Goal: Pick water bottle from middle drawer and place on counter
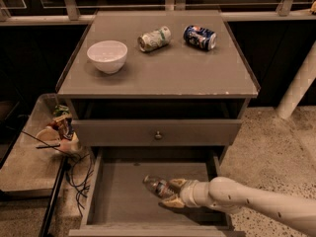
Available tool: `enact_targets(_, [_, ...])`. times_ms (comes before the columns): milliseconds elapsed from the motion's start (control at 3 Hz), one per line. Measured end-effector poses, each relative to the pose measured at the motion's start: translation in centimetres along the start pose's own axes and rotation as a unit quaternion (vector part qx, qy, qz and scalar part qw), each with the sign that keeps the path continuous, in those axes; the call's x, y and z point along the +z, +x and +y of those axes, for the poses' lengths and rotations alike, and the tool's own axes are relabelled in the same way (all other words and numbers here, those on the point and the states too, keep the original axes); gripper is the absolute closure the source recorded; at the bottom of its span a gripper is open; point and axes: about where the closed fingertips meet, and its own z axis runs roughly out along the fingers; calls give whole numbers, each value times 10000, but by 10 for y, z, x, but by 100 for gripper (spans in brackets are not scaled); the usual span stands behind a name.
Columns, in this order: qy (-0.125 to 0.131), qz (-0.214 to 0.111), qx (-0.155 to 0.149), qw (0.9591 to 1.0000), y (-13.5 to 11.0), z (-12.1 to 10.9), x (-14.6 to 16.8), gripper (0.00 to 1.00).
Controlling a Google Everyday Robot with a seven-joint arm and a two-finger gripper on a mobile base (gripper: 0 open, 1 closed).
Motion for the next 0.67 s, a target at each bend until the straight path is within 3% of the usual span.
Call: enact_targets(667, [-6, -1, -8, 10000, -1, 0, 0, 87])
